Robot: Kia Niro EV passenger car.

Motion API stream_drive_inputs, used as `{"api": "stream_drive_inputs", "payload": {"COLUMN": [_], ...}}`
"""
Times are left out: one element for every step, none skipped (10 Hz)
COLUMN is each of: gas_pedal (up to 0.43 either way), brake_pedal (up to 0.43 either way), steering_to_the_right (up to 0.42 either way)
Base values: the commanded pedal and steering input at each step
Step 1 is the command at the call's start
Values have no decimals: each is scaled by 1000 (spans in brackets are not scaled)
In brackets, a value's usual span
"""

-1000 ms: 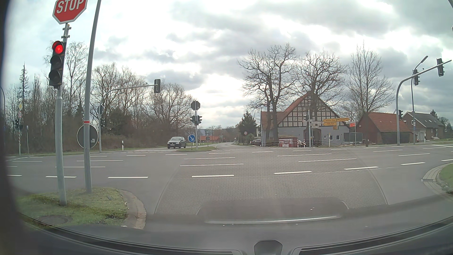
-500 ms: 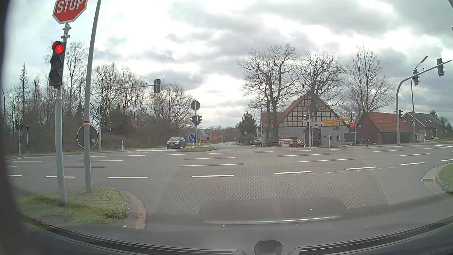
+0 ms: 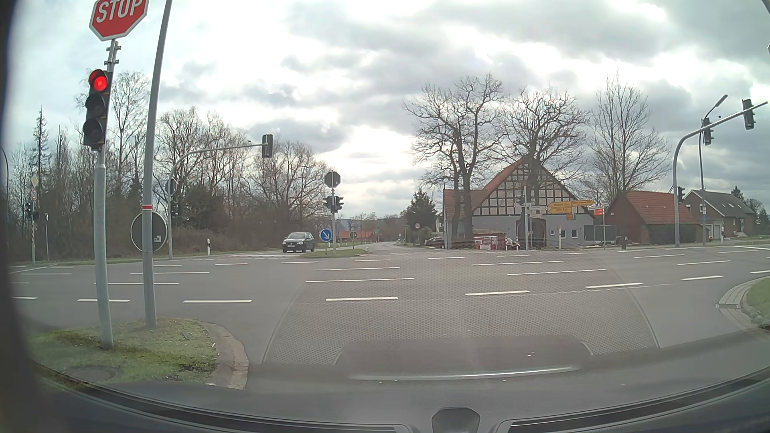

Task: Follow the waypoints while adhering to traffic rules and regulations

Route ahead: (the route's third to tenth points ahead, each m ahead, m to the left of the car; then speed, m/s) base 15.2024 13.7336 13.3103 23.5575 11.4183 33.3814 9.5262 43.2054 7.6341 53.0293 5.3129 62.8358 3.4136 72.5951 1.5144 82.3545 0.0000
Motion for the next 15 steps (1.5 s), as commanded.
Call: {"api": "stream_drive_inputs", "payload": {"gas_pedal": [0, 0, 0, 0, 0, 0, 0, 0, 0, 0, 0, 0, 0, 0, 0], "brake_pedal": [238, 238, 238, 238, 238, 238, 238, 220, 201, 213, 213, 213, 207, 201, 183], "steering_to_the_right": [-2, -2, -2, -2, -2, -2, -3, -2, -2, -2, -2, -2, -2, -2, -2]}}
